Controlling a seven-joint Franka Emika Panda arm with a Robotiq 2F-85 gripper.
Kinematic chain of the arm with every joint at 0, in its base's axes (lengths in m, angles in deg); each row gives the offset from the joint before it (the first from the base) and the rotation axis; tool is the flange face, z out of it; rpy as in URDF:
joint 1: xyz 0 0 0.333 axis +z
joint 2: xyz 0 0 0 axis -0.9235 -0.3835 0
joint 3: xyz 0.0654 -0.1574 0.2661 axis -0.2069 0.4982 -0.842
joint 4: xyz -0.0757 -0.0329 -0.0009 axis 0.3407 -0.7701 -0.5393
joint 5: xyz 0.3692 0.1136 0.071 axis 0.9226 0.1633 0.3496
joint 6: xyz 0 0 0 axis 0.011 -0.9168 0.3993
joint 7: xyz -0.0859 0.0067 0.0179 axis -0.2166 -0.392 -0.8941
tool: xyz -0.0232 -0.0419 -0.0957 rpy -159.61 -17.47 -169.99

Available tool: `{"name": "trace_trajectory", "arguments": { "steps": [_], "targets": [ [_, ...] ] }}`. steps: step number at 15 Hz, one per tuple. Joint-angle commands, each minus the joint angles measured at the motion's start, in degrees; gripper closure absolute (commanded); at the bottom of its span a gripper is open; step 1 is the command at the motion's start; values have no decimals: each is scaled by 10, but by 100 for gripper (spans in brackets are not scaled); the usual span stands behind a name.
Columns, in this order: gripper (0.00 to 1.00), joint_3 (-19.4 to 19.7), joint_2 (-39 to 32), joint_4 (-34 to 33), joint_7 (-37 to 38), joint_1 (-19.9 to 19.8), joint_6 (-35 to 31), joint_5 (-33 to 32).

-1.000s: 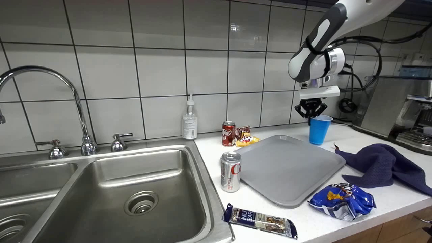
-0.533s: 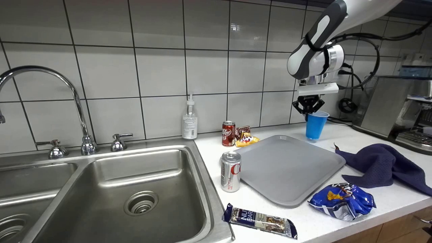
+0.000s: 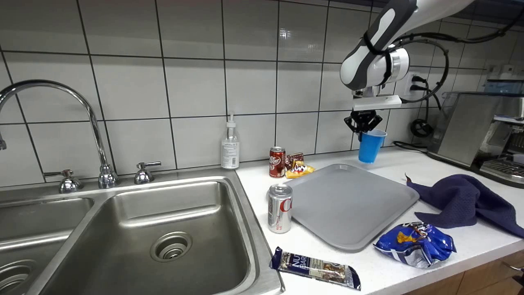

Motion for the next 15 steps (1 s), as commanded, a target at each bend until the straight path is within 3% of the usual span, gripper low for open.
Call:
{"name": "trace_trajectory", "arguments": {
  "steps": [1, 9, 15],
  "targets": [
    [99, -16, 45, 46, -32, 1, -13, -3],
    [99, -35, 104, 138, -76, 17, -53, -11],
    [99, -38, 112, 165, -61, 41, -59, -21]
  ]
}}
